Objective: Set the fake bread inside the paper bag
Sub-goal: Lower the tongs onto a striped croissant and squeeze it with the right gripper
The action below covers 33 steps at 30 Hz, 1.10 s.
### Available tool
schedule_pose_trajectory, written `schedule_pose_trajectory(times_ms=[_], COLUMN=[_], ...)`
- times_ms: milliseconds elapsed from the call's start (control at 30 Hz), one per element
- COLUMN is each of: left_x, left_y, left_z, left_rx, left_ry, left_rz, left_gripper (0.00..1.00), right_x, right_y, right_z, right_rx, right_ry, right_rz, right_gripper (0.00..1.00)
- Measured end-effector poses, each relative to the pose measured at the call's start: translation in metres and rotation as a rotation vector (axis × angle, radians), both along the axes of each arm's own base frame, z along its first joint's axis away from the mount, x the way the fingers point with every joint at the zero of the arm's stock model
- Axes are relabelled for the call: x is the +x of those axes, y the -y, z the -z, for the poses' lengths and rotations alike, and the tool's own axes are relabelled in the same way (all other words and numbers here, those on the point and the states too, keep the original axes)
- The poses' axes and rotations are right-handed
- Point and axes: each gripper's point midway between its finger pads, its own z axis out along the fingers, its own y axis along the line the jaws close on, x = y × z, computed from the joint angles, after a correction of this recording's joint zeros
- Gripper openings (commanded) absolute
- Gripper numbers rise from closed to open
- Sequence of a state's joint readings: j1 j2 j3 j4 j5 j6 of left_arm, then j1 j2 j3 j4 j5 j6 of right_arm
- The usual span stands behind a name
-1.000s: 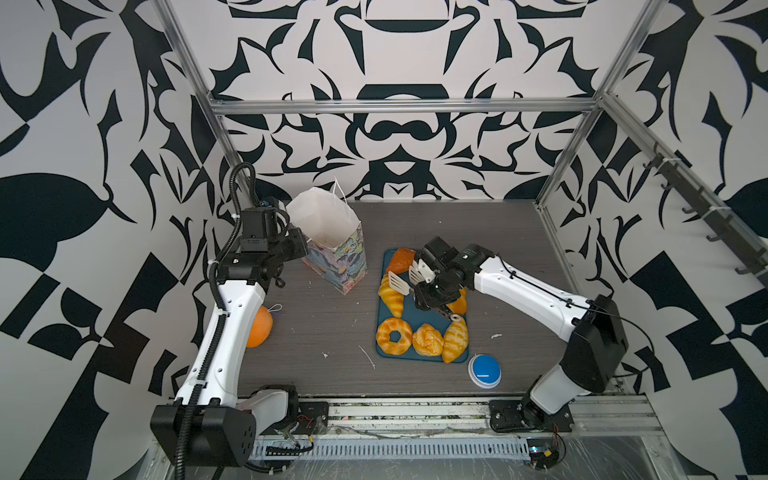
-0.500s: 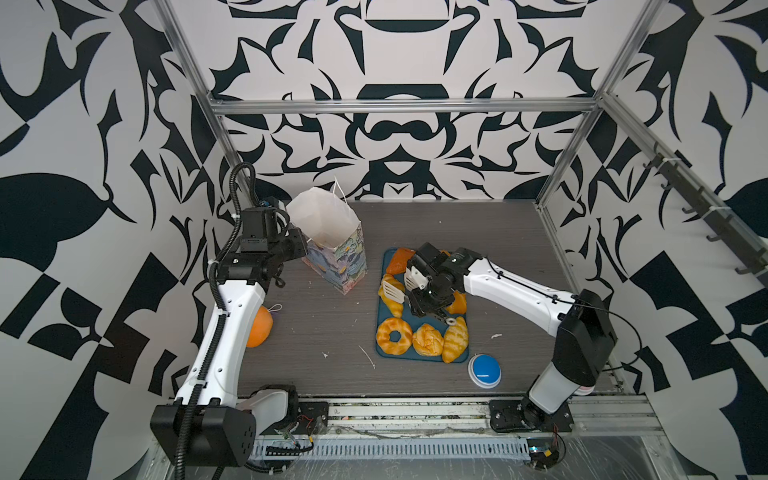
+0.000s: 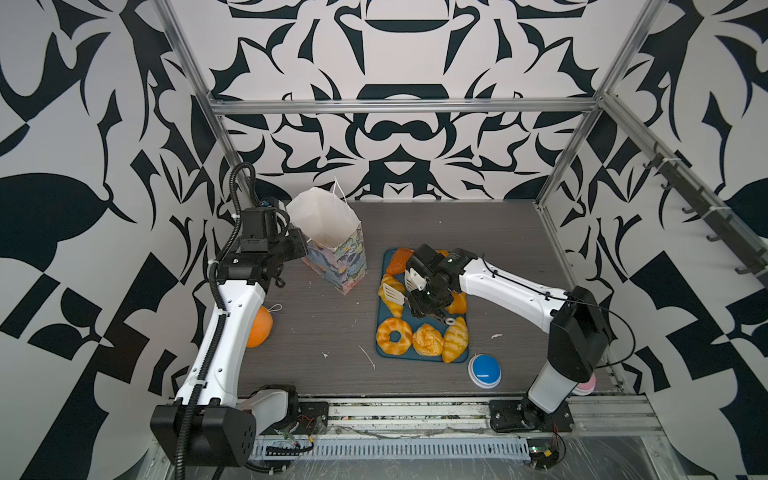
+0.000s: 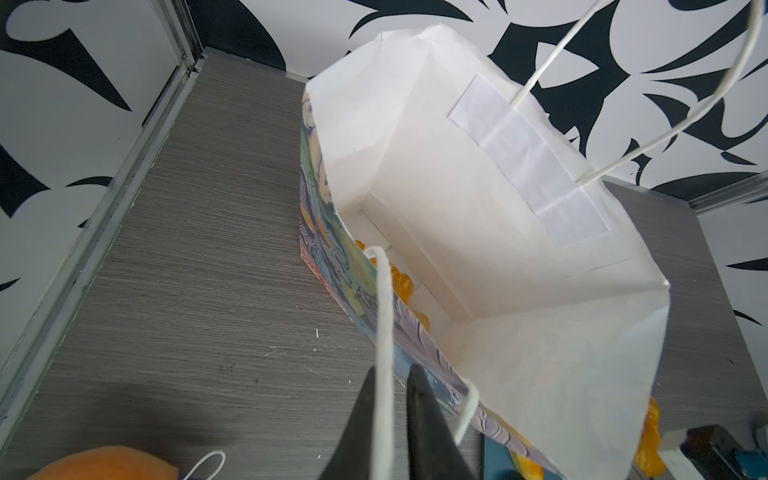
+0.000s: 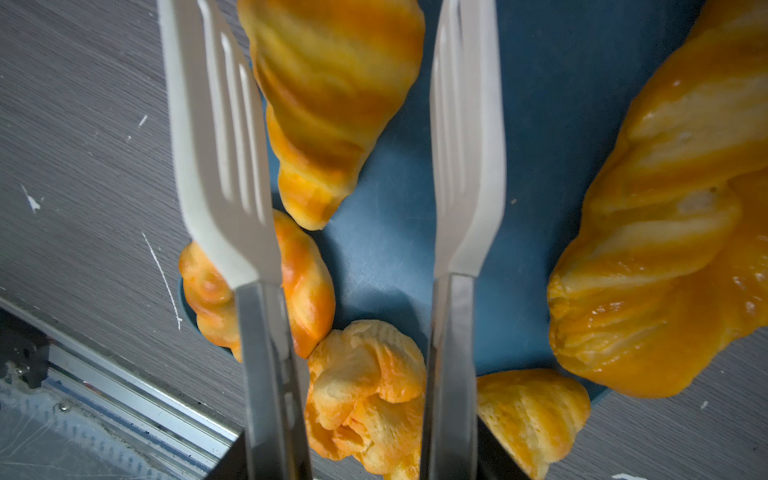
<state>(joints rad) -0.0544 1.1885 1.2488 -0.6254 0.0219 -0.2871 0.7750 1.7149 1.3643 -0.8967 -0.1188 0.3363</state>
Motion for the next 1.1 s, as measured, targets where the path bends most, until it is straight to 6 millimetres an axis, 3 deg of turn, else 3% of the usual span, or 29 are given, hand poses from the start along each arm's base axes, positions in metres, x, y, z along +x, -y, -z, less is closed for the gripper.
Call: schedule_pose_trajectory(times_ms=[467, 1100], left_x=[0.0001, 0.0003], left_y=[-0.0010, -0.0029], left_z=[0.0000, 0.0001], left_rx=[0.003, 0.004], left_ry=[0.000, 0.000], left_rz=[-0.004, -0.010], left_gripper=[0.16, 0.17], right_x=[0.0040, 0.0067], right_y=[-0.0066, -0.0081], right_z=[0.0103, 0.0088], right_rx=[-0.018, -0.019], right_ry=[-0.014, -0.007], right_rz=[-0.006, -0.013], right_gripper=[0.57, 0.44])
